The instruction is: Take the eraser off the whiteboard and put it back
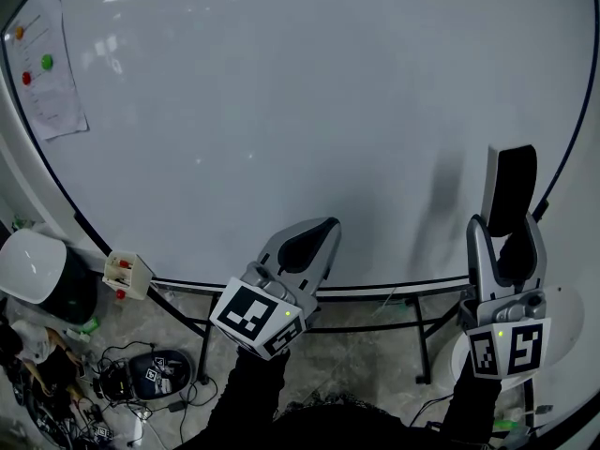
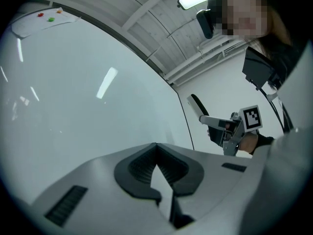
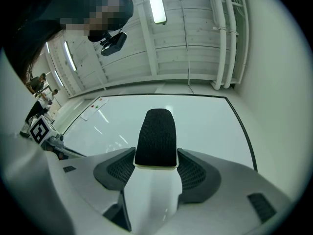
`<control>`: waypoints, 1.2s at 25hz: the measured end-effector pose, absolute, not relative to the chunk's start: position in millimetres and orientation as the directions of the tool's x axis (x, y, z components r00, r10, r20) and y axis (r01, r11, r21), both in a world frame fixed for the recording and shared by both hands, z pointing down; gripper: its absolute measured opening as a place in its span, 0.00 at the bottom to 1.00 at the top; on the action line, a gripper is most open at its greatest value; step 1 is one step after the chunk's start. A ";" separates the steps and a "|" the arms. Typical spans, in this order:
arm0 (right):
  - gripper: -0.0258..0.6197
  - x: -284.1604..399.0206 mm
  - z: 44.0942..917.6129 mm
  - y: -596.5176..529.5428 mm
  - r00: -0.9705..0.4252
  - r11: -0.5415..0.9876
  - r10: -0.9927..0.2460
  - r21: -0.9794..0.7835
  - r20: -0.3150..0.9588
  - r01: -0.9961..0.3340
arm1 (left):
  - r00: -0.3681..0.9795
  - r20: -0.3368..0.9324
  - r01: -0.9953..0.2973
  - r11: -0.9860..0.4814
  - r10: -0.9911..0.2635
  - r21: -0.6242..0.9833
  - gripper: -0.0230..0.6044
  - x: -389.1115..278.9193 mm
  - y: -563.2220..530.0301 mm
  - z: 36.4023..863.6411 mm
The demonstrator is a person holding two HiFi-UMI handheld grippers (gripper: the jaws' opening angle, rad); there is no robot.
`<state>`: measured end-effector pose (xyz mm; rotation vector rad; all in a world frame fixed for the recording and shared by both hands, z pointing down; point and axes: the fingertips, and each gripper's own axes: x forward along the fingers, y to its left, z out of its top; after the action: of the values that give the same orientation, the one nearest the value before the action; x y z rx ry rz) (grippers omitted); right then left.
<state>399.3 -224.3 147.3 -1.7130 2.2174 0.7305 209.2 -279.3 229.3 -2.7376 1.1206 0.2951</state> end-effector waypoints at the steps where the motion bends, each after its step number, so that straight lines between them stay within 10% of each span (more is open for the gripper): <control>1: 0.47 398.1 147.4 -224.2 -0.284 0.189 -0.830 0.237 -0.480 -0.953 | 0.700 -0.250 -0.704 -0.705 -0.669 -0.084 0.05 209.5 -277.8 228.4; 30: 0.47 313.0 154.6 -261.5 -0.610 0.536 -0.661 0.294 -0.436 -0.791 | 0.332 -0.171 -0.943 -0.330 -0.928 -0.042 0.05 120.7 -224.9 257.5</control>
<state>313.0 -261.5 154.6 -1.2143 2.5042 0.6846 120.7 -224.9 257.5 -2.4525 1.7330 0.1747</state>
